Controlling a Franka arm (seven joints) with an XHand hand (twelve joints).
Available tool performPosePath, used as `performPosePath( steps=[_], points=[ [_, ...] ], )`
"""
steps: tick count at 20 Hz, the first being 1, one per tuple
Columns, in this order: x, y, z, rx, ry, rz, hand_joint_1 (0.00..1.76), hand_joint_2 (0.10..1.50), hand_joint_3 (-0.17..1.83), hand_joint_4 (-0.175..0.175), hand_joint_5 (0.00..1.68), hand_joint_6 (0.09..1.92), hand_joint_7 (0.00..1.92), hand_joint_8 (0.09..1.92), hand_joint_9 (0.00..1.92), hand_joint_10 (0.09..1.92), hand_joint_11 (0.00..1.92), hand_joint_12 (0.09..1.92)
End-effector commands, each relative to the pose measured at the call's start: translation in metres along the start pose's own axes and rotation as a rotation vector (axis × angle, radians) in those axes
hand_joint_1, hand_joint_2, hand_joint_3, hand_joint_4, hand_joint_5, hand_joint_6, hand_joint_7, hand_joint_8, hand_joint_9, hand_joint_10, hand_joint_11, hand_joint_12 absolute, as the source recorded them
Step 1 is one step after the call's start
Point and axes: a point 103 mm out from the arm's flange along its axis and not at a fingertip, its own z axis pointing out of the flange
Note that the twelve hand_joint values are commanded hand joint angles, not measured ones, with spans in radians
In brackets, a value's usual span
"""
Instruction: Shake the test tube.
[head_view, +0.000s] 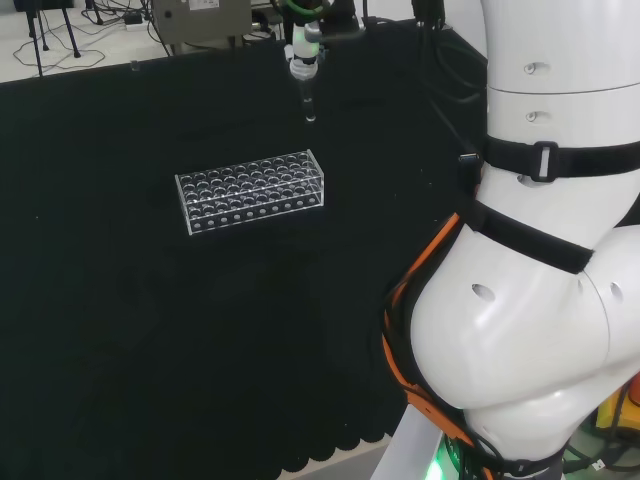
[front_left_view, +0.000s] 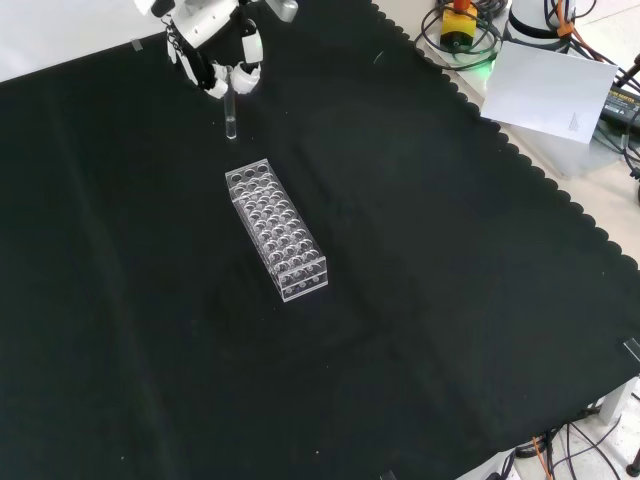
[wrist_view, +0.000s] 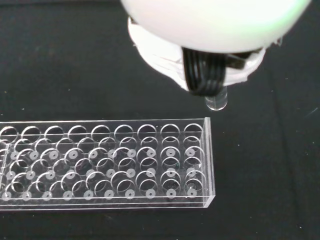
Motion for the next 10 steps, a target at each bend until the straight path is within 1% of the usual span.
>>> performPosePath(
  steps=[1,10],
  points=[
    [0.02,0.003,0.002,0.003,0.008,-0.037,1.45,0.48,0.85,-0.175,1.38,0.52,1.44,0.7,1.49,0.18,0.91,1.18],
    [0.073,0.008,0.01,0.019,0.051,-0.13,1.45,0.48,0.85,-0.175,1.38,0.52,1.44,0.7,1.49,0.18,0.91,1.18]
  ],
)
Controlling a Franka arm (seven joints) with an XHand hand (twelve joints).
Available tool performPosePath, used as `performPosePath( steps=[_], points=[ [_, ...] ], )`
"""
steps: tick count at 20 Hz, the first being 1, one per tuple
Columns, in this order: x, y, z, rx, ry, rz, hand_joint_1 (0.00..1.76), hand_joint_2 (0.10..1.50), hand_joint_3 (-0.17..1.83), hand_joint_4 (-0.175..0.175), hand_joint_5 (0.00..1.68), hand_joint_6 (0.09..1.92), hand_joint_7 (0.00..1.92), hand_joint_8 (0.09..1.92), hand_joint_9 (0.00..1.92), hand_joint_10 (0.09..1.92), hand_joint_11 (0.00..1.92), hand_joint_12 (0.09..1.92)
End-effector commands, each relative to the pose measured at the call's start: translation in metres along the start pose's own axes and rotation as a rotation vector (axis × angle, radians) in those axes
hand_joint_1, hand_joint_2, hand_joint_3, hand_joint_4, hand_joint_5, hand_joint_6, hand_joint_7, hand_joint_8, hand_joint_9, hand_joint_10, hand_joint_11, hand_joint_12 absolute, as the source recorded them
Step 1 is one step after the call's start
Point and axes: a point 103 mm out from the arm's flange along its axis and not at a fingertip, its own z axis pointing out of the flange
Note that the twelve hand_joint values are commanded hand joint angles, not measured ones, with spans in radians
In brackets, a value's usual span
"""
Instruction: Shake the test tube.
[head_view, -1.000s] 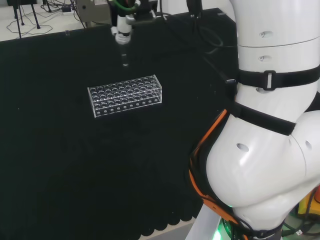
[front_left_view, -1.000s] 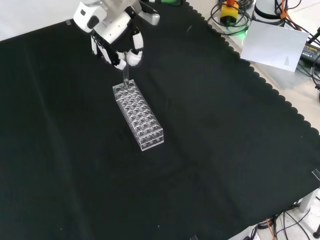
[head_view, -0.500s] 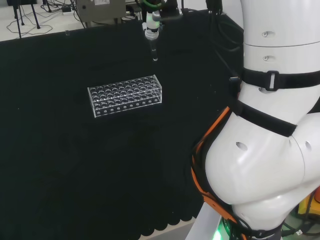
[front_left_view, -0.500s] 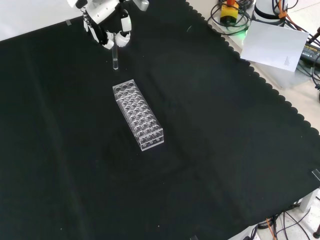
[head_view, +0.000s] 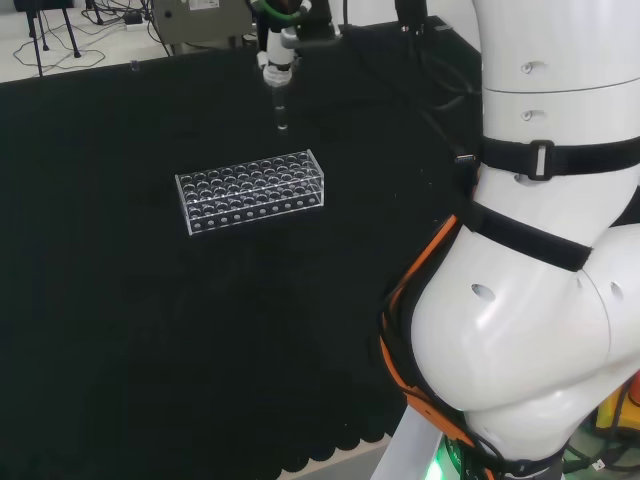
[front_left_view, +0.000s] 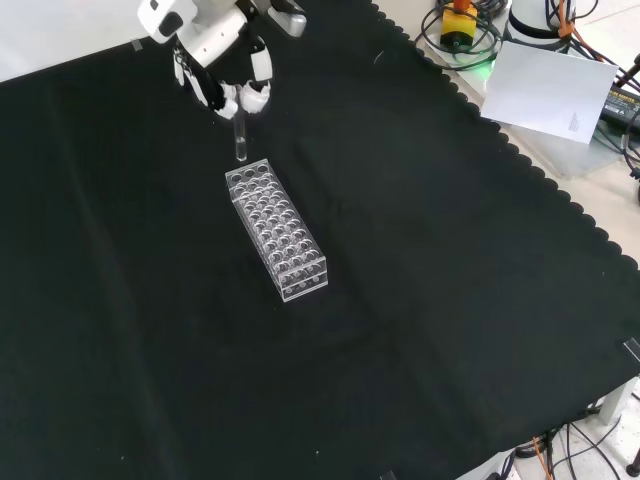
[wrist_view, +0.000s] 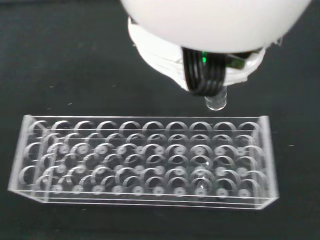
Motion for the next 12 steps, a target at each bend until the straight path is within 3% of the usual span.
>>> performPosePath(
  steps=[1,12],
  points=[
    [0.032,0.006,0.005,0.01,0.023,-0.06,1.45,0.48,0.85,-0.175,1.38,0.52,1.44,0.7,1.49,0.18,0.91,1.18],
    [0.069,0.02,0.012,0.024,0.081,-0.114,1.45,0.48,0.85,-0.175,1.38,0.52,1.44,0.7,1.5,0.17,0.91,1.18]
  ],
)
